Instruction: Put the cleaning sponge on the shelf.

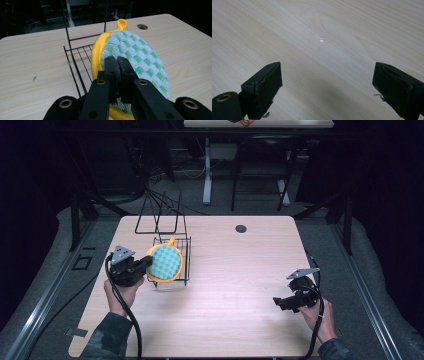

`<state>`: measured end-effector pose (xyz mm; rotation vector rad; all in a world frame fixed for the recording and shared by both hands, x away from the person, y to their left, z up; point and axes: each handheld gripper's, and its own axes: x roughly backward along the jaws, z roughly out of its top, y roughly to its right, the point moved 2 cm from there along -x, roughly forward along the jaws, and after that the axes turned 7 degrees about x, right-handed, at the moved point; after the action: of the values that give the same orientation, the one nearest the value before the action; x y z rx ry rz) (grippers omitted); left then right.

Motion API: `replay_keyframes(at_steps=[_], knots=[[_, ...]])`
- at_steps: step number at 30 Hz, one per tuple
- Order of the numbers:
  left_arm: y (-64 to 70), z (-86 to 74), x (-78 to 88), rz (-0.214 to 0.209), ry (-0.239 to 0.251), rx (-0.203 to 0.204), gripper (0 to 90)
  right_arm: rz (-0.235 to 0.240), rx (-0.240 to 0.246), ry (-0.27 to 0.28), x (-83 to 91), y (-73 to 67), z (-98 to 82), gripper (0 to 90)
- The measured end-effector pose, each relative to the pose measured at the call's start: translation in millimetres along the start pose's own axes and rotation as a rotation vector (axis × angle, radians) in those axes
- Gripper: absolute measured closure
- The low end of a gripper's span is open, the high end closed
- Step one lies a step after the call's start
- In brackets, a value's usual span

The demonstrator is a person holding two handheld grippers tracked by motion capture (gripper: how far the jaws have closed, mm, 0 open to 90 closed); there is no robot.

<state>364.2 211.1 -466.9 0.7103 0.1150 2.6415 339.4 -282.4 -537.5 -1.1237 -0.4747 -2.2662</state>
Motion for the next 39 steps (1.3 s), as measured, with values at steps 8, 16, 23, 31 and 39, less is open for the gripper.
replay_keyframes(at_steps=[8,16,23,31,39], knots=[[-10.1,-2.2,-4.6,0.027,0.018,0.044,87.3,0.002,-0.005,-0.001,-0.6,0.1,-0.3,8.4],[-20.1,-4.0,-19.6,0.031,0.007,0.104,87.4,0.013,-0.008,0.008,-1.3,0.7,1.1,8.6],[-29.3,-5.8,-29.2,0.042,0.006,0.130,87.3,-0.004,0.003,0.009,-0.4,-2.7,1.7,7.6],[-26.6,-6.5,-39.7,0.045,0.001,0.141,87.3,-0.005,-0.005,0.030,1.8,-1.2,2.0,4.9],[-26.7,-8.5,-52.1,0.074,-0.005,0.142,87.3,-0.002,0.008,0.034,1.5,-4.8,3.7,2.1]])
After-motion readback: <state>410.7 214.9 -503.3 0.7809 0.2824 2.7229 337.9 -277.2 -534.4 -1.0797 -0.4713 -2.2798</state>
